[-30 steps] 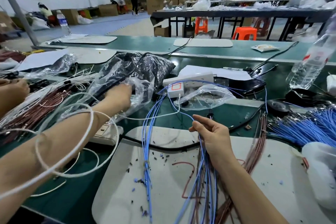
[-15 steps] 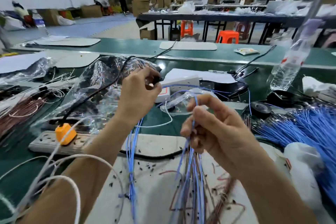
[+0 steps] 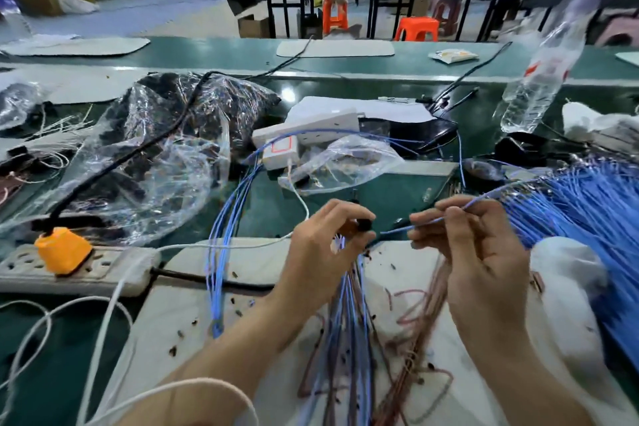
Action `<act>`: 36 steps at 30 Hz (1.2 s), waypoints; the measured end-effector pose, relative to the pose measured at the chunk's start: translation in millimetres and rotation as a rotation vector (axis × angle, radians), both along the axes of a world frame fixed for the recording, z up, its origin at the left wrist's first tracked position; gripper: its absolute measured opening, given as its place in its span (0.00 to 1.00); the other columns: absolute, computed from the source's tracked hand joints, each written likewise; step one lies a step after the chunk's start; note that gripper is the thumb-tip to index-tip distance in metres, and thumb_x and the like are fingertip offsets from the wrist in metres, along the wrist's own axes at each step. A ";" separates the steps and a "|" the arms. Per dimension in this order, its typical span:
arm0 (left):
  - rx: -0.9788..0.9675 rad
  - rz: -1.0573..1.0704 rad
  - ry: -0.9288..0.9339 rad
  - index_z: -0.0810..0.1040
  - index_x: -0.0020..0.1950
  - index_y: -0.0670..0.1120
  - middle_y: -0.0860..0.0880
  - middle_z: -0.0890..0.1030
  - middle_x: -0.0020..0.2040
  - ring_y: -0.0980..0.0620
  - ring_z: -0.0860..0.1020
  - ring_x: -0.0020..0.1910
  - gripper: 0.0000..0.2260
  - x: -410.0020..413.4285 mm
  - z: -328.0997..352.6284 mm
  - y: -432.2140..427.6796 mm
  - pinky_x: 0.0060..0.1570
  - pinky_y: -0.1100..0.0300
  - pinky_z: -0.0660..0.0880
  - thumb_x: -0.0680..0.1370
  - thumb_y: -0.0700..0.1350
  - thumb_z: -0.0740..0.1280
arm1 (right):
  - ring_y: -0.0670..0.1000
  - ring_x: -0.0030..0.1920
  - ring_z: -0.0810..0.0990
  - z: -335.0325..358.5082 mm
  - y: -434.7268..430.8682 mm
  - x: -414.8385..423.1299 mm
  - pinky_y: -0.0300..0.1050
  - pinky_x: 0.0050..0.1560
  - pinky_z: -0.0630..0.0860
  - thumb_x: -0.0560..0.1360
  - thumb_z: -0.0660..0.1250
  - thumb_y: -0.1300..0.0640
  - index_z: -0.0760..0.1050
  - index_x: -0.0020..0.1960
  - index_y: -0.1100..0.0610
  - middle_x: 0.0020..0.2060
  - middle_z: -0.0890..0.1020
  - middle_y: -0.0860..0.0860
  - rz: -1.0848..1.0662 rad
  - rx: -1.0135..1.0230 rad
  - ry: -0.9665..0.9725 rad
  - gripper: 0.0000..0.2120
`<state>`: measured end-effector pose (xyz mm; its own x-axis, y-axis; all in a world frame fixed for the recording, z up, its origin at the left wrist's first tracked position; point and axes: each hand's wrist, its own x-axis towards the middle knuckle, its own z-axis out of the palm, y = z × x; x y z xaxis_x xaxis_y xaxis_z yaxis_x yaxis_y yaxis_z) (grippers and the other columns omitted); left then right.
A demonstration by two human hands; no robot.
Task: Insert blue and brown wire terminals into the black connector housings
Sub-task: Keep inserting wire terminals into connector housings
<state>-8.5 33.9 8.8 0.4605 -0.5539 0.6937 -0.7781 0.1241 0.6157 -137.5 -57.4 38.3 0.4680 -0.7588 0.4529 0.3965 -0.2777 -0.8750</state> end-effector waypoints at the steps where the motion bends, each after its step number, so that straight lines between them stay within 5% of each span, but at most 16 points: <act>1: 0.032 -0.026 0.013 0.80 0.49 0.38 0.49 0.79 0.46 0.59 0.77 0.41 0.06 0.6 -0.8 -0.4 0.46 0.67 0.75 0.72 0.35 0.71 | 0.54 0.37 0.82 -1.4 1.9 1.1 0.43 0.40 0.80 0.78 0.59 0.53 0.74 0.45 0.50 0.40 0.84 0.54 0.005 -0.014 0.013 0.06; 7: 0.081 -0.086 0.142 0.82 0.49 0.40 0.48 0.79 0.47 0.55 0.78 0.41 0.08 2.5 -2.0 0.4 0.46 0.59 0.78 0.71 0.34 0.72 | 0.54 0.37 0.83 -5.9 8.8 -0.3 0.46 0.41 0.81 0.79 0.57 0.51 0.73 0.46 0.50 0.41 0.84 0.54 -0.016 -0.087 0.076 0.07; 13: 0.093 -0.084 0.177 0.82 0.50 0.41 0.52 0.79 0.46 0.60 0.78 0.40 0.09 4.5 -3.3 2.6 0.45 0.64 0.77 0.70 0.35 0.73 | 0.54 0.38 0.84 -7.8 14.0 -0.5 0.41 0.42 0.80 0.82 0.56 0.52 0.72 0.48 0.49 0.42 0.84 0.52 -0.048 -0.121 0.022 0.07; 25: 0.136 -0.096 0.100 0.82 0.50 0.44 0.51 0.79 0.45 0.60 0.76 0.39 0.08 4.6 -5.8 2.9 0.40 0.60 0.76 0.72 0.38 0.73 | 0.51 0.40 0.85 -9.1 13.9 -0.4 0.43 0.43 0.80 0.81 0.56 0.49 0.71 0.50 0.48 0.43 0.83 0.50 -0.041 -0.193 0.055 0.07; 36: 0.156 -0.045 0.081 0.83 0.50 0.44 0.50 0.78 0.45 0.61 0.74 0.43 0.09 2.0 -2.6 3.4 0.47 0.72 0.68 0.71 0.38 0.74 | 0.50 0.39 0.84 -11.0 13.3 -0.6 0.42 0.43 0.80 0.81 0.57 0.51 0.71 0.49 0.48 0.42 0.83 0.48 -0.074 -0.208 0.048 0.05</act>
<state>-6.6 37.3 6.1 0.4841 -0.6731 0.5591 -0.7209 0.0554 0.6908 -138.2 -44.1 27.3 0.4397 -0.6845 0.5815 0.3272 -0.4808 -0.8135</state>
